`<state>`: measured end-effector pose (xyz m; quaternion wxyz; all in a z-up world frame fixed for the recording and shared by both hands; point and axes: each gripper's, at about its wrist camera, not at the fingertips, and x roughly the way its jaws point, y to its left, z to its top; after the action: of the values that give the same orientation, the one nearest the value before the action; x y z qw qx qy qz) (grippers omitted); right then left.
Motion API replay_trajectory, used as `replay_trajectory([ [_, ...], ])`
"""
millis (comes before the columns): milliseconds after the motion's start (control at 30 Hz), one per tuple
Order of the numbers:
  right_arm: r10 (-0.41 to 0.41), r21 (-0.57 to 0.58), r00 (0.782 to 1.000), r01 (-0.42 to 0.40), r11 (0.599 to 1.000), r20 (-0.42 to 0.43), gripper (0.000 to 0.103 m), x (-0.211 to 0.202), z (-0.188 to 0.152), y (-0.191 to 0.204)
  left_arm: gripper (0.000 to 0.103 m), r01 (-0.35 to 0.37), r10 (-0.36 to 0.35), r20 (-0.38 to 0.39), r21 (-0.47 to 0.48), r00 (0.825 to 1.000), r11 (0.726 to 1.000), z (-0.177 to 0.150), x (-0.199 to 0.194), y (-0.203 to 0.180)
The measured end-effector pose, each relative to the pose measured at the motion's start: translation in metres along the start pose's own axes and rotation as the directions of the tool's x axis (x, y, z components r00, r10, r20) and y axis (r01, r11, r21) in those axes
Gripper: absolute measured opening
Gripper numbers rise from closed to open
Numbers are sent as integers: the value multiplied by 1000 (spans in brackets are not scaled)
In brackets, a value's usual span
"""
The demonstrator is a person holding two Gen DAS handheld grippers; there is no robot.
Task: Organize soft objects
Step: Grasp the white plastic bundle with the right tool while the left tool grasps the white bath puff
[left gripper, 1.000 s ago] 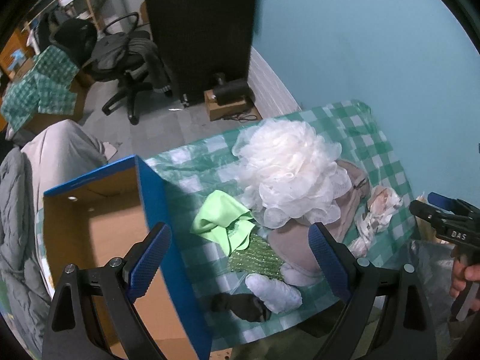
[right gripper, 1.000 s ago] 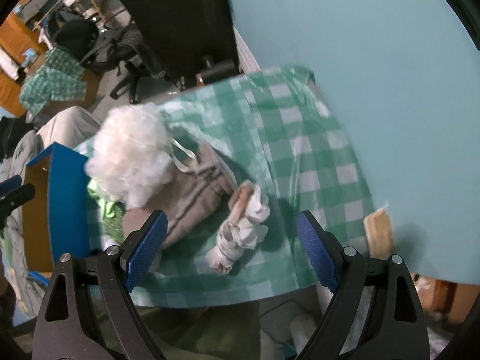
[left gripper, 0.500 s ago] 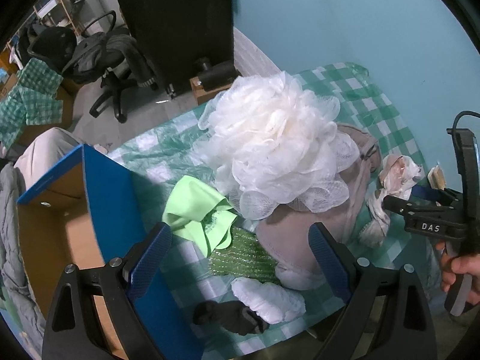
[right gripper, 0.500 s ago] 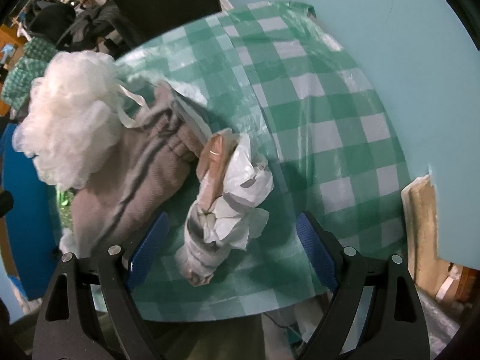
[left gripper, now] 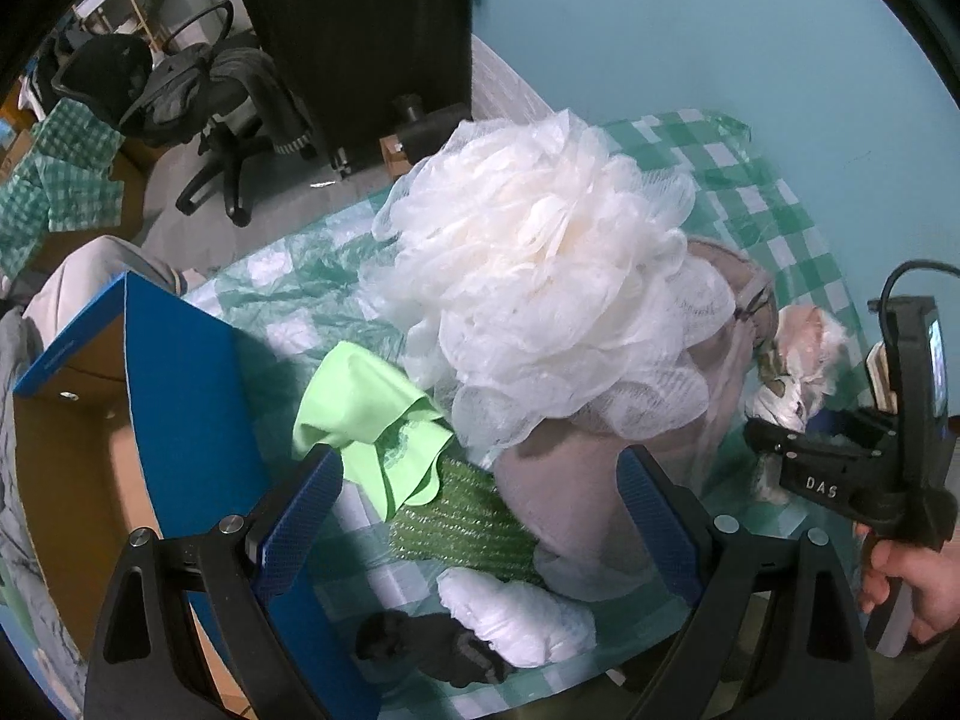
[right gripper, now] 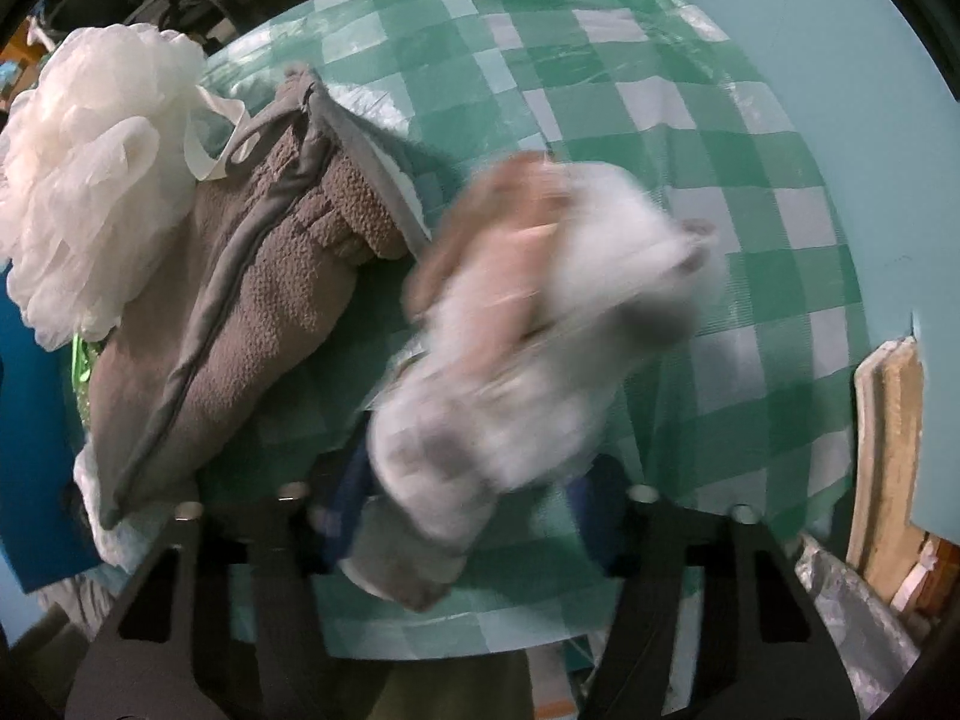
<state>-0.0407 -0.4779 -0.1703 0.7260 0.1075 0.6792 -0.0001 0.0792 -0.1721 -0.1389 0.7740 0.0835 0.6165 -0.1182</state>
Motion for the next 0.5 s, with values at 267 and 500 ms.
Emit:
replay_trajectory([
  [267, 3, -57, 999, -1, 998, 34, 32, -20, 6, -18, 94, 8, -8, 27, -14, 1000, 1000, 24, -10, -8],
  [500, 9, -117, 997, 0, 993, 74, 32, -55, 35, -21, 94, 16, -16, 33, 5, 999, 1000, 49, -8, -12],
])
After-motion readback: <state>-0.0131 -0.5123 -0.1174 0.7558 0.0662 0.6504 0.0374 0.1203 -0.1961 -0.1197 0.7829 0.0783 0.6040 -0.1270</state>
